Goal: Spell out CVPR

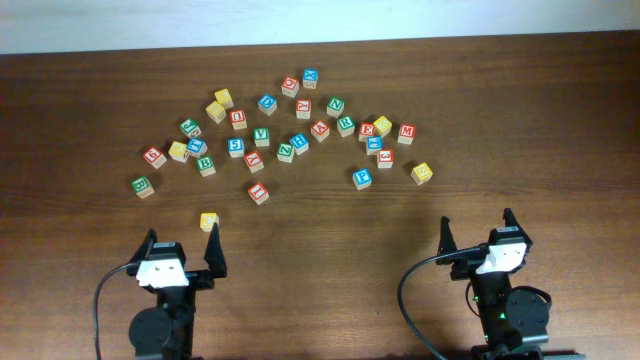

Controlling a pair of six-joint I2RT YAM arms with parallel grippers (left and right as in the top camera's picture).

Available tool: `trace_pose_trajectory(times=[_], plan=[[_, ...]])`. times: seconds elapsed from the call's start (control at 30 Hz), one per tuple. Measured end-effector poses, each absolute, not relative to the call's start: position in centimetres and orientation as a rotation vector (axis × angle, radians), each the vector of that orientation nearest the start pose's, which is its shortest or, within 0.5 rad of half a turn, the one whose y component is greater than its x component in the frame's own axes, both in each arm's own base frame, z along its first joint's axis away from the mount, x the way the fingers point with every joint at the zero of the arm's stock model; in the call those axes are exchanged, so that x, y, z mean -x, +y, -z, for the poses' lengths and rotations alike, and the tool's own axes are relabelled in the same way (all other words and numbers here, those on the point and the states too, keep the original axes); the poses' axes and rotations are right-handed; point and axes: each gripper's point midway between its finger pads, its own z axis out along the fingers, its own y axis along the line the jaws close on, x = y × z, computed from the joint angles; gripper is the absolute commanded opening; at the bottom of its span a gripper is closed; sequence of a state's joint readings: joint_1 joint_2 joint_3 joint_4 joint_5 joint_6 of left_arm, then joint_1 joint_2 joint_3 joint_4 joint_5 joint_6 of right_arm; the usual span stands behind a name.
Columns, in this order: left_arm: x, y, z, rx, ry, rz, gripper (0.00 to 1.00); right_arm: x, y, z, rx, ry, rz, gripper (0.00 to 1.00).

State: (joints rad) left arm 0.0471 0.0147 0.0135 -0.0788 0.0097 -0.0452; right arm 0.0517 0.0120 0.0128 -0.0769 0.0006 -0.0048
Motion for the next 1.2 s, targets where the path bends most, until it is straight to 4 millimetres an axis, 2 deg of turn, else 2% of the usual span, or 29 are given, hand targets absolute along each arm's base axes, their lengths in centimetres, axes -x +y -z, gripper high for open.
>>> trace_pose_trajectory(times=[0.8, 0.87, 0.9, 0.93, 1.03, 1.1, 1.2], plan=[[-24.6, 1.0, -15.7, 0.068, 1.649, 0.008, 0.99, -24.6, 1.3, -15.8, 0.046, 1.646, -0.035, 0.98], [-24.6, -0.4, -16.1, 0.006, 1.637, 0.073, 0.99, -24.6, 1.3, -15.8, 0.047, 1.646, -0.035, 0.98], [-24.5, -2.1, -16.6, -0.075, 1.614, 0.154, 0.99, -24.6, 1.3, -15.8, 0.046, 1.646, -0.035, 0.98], [-24.4, -3.0, -17.0, -0.118, 1.595, 0.195, 0.99, -24.6, 1.3, -15.8, 0.046, 1.646, -0.035, 0.98], [-22.4, -7.4, -22.2, -0.373, 1.348, 0.349, 0.99, -24.6, 1.3, -15.8, 0.046, 1.646, -0.035, 0.98], [-20.6, -8.7, -25.6, -0.467, 1.187, 0.364, 0.99, -24.6, 1.3, -15.8, 0.046, 1.646, -0.035, 0.98], [-19.9, -9.3, -27.4, -0.483, 1.231, 0.417, 0.99, -24.6, 1.3, -15.8, 0.046, 1.646, -0.035, 0.98]])
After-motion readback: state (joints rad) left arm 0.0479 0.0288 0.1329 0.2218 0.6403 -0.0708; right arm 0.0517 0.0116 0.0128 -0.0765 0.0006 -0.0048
